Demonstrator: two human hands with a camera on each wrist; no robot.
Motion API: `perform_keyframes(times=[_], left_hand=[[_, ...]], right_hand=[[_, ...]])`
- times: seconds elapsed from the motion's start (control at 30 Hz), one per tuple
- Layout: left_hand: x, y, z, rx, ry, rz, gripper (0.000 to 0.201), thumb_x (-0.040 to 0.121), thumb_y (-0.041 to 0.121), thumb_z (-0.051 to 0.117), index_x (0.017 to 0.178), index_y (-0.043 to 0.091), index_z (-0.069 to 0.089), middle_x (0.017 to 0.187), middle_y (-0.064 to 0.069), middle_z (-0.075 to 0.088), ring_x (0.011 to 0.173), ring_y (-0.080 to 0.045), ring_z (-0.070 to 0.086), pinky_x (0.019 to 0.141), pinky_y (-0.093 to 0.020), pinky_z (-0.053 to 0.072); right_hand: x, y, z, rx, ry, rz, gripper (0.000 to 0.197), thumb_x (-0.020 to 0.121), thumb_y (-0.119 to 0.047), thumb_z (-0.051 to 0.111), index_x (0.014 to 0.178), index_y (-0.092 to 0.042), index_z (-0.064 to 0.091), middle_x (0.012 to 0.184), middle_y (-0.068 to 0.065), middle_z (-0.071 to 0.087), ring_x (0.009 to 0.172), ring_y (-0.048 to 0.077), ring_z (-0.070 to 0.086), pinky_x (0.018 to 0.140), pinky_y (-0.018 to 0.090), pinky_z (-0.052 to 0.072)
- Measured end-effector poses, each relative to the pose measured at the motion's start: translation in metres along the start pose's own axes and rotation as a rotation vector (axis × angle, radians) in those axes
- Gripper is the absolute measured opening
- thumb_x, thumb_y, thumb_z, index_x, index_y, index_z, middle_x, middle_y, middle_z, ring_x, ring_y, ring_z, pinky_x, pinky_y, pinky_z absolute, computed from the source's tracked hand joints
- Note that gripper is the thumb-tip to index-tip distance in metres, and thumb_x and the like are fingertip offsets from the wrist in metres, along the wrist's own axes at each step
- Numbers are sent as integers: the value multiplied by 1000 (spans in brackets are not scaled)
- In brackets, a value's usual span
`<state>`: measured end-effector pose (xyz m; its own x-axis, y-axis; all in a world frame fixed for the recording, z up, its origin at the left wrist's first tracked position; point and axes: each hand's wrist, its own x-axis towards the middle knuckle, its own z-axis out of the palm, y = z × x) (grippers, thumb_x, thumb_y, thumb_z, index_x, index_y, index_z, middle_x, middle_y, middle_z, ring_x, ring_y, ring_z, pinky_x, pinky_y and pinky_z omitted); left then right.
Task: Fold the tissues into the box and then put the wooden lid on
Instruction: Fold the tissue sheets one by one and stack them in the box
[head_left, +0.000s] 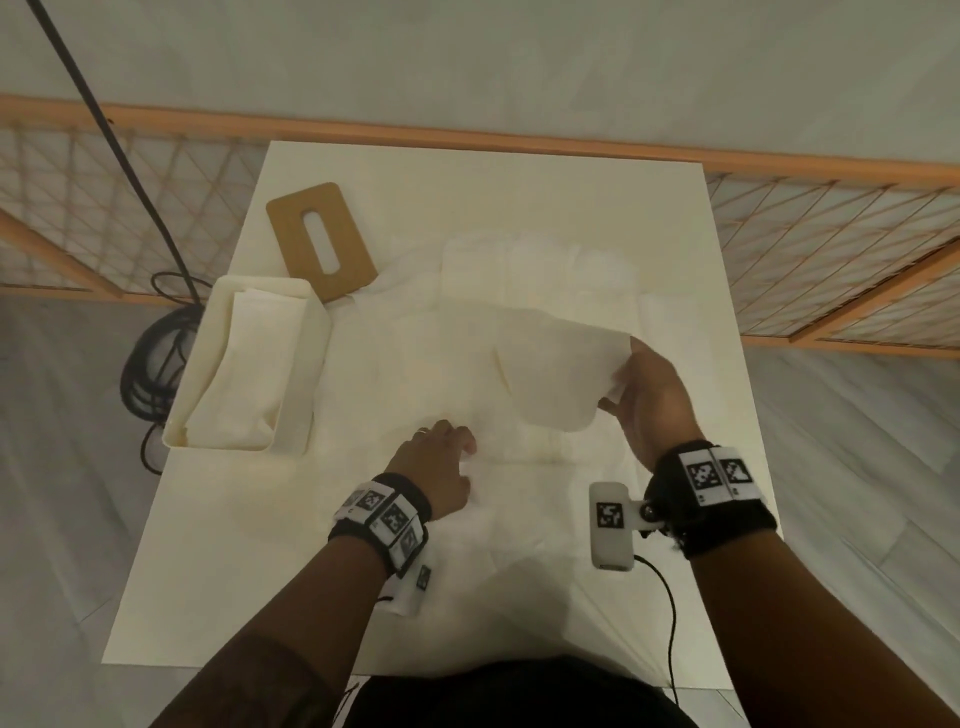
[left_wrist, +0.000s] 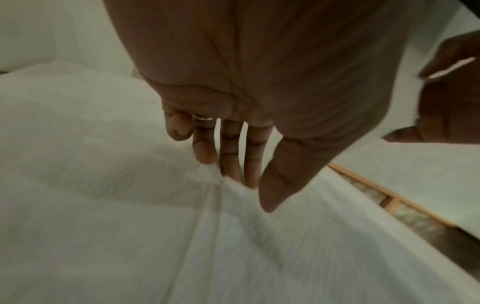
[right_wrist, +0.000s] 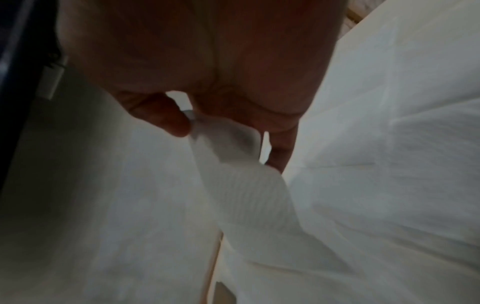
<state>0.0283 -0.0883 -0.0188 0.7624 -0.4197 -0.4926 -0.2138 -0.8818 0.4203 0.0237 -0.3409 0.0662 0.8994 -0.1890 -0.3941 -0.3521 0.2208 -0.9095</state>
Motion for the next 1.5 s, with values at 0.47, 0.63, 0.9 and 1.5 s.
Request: perform_keyframes(times=[0.47, 0.63, 0.9, 1.5], left_hand=[[7, 46, -97, -1350, -187, 1, 40, 90, 44, 68, 112, 11, 71, 113, -8, 76, 106, -24, 71, 98, -40, 53], [1, 35, -69, -1410, 13, -23, 37, 83, 20, 77, 116, 4, 72, 117, -16, 73, 112, -39, 68, 98, -49, 55], [0, 9, -56, -1162, 76, -23, 22, 84, 22, 79, 106, 24, 78, 113, -8, 76, 109, -32, 70, 104, -56, 50], [1, -4, -37, -1354, 45, -210, 23, 90, -1, 66, 101, 14, 79, 110, -17, 75, 102, -36, 67, 95, -43, 55]], right_hand=[[1, -47, -16, 183, -316, 315, 32, 67, -20, 58, 93, -3, 62, 88, 14, 47, 75, 32, 46, 67, 36, 35], [-13, -22, -18, 133, -171, 408, 76, 104, -60, 34, 63, -15, 79, 68, 8, 71, 59, 19, 70, 53, 21, 53], [-7, 33, -24, 22, -203, 432, 58, 86, -29, 80, 133, 0, 60, 116, 25, 59, 92, 35, 52, 81, 43, 48], [2, 60, -36, -303, -65, 162, 17, 90, 0, 69, 90, -17, 72, 94, 11, 70, 91, 26, 64, 85, 39, 53]])
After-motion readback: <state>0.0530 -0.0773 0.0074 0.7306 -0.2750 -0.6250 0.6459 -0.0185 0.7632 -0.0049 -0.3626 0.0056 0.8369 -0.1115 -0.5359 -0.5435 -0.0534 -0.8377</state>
